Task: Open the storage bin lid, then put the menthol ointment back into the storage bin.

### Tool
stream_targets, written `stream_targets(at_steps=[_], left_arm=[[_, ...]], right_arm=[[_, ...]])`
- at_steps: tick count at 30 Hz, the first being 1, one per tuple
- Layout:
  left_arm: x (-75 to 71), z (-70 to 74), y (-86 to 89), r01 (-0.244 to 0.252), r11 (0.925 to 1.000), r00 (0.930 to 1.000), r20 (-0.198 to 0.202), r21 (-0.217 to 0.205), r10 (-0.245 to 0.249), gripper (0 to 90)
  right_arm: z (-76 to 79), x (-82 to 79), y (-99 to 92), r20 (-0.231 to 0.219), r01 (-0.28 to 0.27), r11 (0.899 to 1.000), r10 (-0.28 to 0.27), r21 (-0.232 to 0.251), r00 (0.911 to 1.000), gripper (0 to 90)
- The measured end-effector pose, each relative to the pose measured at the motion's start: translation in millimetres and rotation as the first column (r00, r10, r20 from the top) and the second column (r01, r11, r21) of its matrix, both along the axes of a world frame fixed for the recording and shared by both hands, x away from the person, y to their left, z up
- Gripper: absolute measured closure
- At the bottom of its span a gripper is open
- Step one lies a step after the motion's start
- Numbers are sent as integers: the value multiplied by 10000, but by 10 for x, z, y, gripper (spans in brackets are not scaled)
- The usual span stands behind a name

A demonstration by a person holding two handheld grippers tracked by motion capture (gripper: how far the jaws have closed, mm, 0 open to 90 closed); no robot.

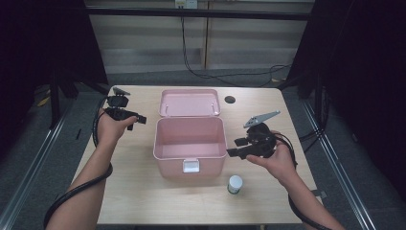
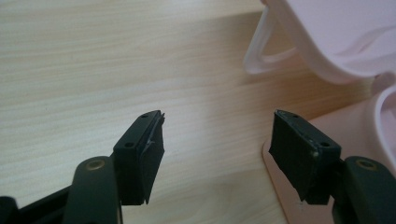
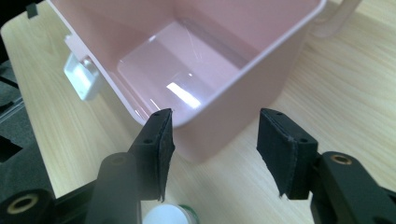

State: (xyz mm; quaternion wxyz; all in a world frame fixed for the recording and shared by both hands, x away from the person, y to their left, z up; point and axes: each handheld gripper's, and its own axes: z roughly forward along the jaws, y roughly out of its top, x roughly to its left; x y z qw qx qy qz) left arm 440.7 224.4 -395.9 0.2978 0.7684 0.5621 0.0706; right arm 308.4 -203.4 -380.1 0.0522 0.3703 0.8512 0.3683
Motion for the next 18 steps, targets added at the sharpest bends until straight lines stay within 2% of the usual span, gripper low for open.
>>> stream_targets(at_steps=[11,14,18], left_arm=[[-215,-233,72,248,9995,9997,46,-199,-247,316],[-273,-299,78,302,9994,9995,2,-145,-302,314],[-343,-388,108,244,9995,9996,173,-207,-241,312]], right_arm=[[-147,-107,-154,-317,134,9998,-139,-165,9994,406],[-165,-126,-170,-358,83,9998,-90,-196,9993,398],[-191,-145,-184,-452,74,9995,-88,-308,9989,392]])
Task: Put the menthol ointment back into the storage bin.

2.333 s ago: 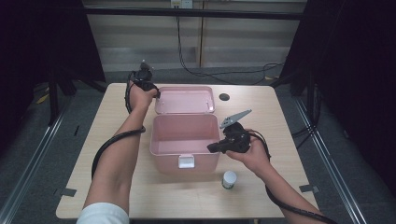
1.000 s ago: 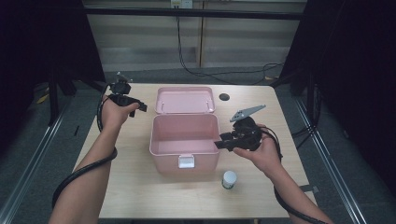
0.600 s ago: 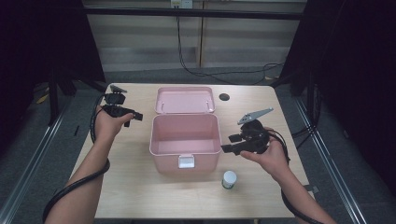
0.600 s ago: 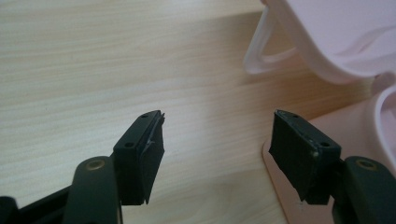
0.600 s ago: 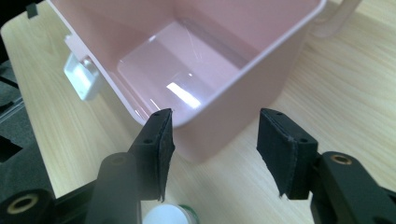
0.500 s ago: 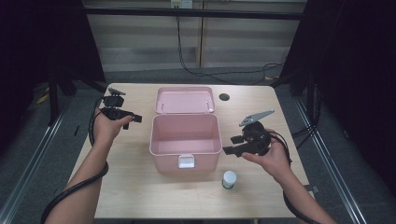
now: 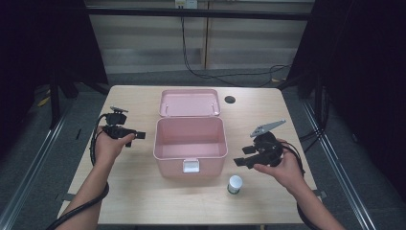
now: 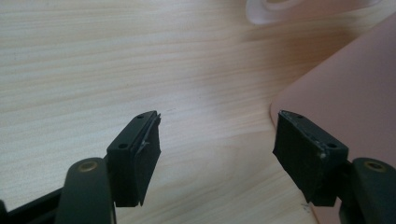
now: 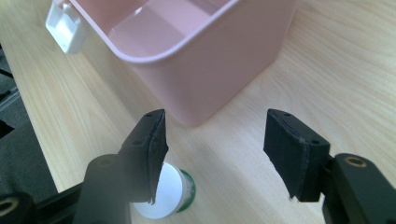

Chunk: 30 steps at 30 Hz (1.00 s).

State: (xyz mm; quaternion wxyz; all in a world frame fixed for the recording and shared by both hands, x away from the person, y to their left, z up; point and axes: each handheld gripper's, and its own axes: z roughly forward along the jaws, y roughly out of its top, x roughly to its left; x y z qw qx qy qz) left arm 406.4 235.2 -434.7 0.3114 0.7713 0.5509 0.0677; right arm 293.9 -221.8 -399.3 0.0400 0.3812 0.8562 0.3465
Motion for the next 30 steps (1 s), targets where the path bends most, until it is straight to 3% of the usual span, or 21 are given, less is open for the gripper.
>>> stream_targets(at_steps=[14,21,25,30], left_arm=[[-227,-302,79,304,9994,9990,318,181,-309,281],[-322,-474,96,433,9978,9974,561,494,-461,268],[-368,-540,114,419,9975,9940,981,568,-473,256],[-395,-586,107,662,9943,9923,988,836,-744,243]], right_arm=[[-109,-50,-21,-326,-249,9989,236,-404,9992,373],[-134,-88,11,-442,-538,9970,514,-560,9977,366],[-152,-111,27,-606,-637,9955,595,-703,9964,365],[-191,-143,52,-781,-760,9938,696,-813,9945,365]])
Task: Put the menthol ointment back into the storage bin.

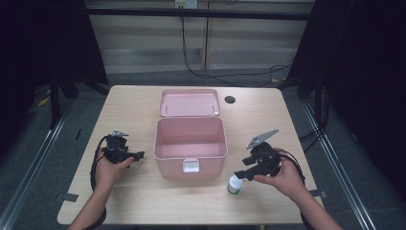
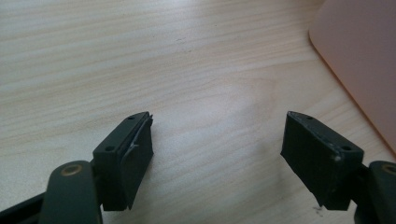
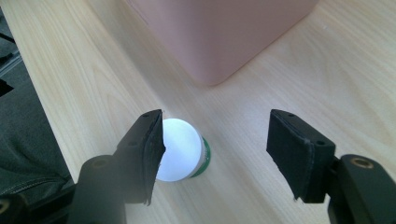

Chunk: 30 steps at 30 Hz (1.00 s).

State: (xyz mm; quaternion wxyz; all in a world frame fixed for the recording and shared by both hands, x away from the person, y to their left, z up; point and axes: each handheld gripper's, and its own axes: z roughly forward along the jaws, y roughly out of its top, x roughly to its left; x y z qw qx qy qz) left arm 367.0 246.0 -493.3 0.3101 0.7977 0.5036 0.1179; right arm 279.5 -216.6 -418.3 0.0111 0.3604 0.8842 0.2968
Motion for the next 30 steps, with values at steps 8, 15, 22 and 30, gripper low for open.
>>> stream_targets(at_steps=[8,15,22,30], left_arm=[[-60,-71,-6,151,9998,9966,812,102,-159,201],[-117,-164,9,428,9988,9834,1753,256,-467,167],[-119,-167,20,499,9983,9824,1784,309,-546,159],[-119,-167,20,499,9983,9824,1785,305,-545,159]], right_arm=[[-49,-32,34,-244,-143,9998,140,-136,9996,363],[-75,-73,93,-319,-371,9991,365,-190,9988,365],[-93,-109,175,-404,-697,9964,678,-484,9969,370],[-196,-110,211,-677,-807,9931,751,-848,9949,383]])
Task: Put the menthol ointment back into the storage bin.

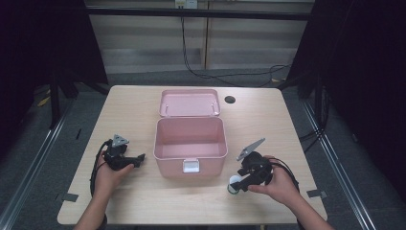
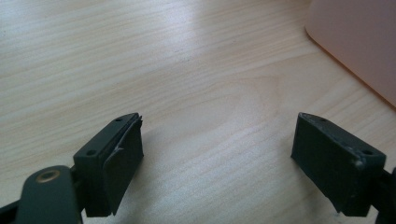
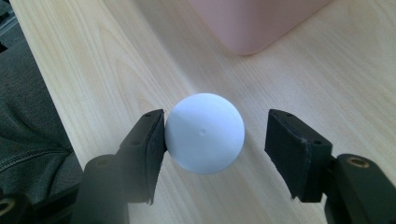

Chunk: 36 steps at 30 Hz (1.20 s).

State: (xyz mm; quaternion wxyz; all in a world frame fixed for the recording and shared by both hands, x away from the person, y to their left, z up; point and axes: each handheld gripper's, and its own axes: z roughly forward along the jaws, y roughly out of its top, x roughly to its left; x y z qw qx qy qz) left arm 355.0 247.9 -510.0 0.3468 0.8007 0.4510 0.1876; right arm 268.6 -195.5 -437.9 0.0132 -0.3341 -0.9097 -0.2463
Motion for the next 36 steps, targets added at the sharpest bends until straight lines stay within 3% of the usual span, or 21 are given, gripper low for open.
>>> stream_targets(at_steps=[4,8,14,26,36], left_arm=[[-1,0,-1,11,10000,10000,-17,-13,-11,159],[-1,0,-1,3,10000,10000,-19,-9,-3,159],[-1,0,-1,4,10000,10000,-21,-9,-4,159],[0,0,0,2,10000,10000,-3,-1,-2,159],[0,0,0,2,10000,10000,-8,-1,-2,159]], right_arm=[[-18,0,22,-66,-110,9999,109,-76,9999,396],[-64,-15,62,-155,-328,9985,322,-444,9994,444],[-66,-24,55,-272,-353,9987,343,-373,9990,493],[-37,7,104,-600,-414,9960,366,-792,9975,498],[7,29,141,-801,-682,9856,564,-1545,9952,502]])
